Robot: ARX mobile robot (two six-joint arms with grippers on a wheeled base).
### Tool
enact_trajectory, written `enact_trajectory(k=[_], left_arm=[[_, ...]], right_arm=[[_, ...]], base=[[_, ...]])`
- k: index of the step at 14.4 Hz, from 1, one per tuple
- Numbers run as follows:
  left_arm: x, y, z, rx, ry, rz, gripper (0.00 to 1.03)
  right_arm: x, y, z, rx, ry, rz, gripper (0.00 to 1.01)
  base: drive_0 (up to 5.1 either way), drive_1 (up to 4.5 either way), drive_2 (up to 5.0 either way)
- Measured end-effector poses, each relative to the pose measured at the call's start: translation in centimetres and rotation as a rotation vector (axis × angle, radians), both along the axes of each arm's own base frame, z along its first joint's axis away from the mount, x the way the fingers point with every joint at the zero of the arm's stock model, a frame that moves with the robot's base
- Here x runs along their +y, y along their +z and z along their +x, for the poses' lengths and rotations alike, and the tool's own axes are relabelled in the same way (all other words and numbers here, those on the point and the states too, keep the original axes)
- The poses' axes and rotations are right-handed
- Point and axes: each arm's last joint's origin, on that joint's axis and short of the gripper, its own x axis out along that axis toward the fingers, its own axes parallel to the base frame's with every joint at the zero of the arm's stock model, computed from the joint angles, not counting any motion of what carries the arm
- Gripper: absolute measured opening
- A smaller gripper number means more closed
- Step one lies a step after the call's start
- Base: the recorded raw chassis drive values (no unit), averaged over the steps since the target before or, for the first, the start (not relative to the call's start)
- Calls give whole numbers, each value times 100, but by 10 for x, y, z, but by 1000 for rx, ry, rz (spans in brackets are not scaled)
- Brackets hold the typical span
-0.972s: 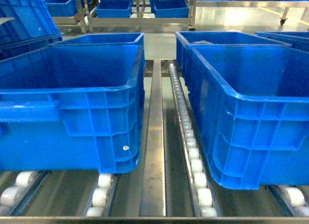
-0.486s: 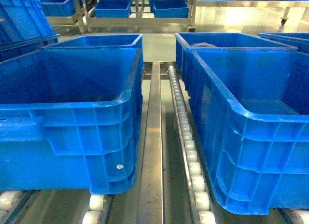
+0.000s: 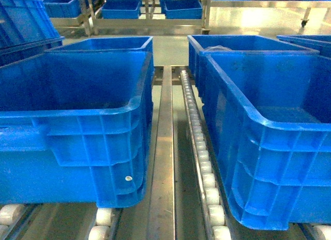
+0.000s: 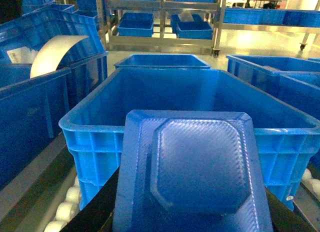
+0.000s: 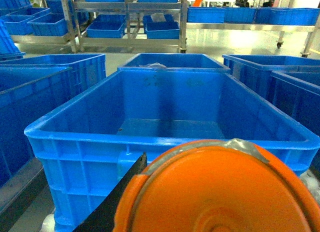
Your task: Sort blue parts and orange caps into right shelf containers
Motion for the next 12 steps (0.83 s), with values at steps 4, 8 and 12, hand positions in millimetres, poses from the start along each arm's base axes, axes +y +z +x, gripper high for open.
enact_trajectory(k=[4, 8, 12], left_arm=[[0, 0, 0, 0, 0, 0, 42], [0, 0, 0, 0, 0, 0, 42], [0, 0, 0, 0, 0, 0, 42]], right_arm=[[0, 0, 0, 0, 0, 0, 44], [0, 0, 0, 0, 0, 0, 44], [0, 0, 0, 0, 0, 0, 44]], base=[[0, 0, 0], [0, 0, 0], [0, 0, 0]])
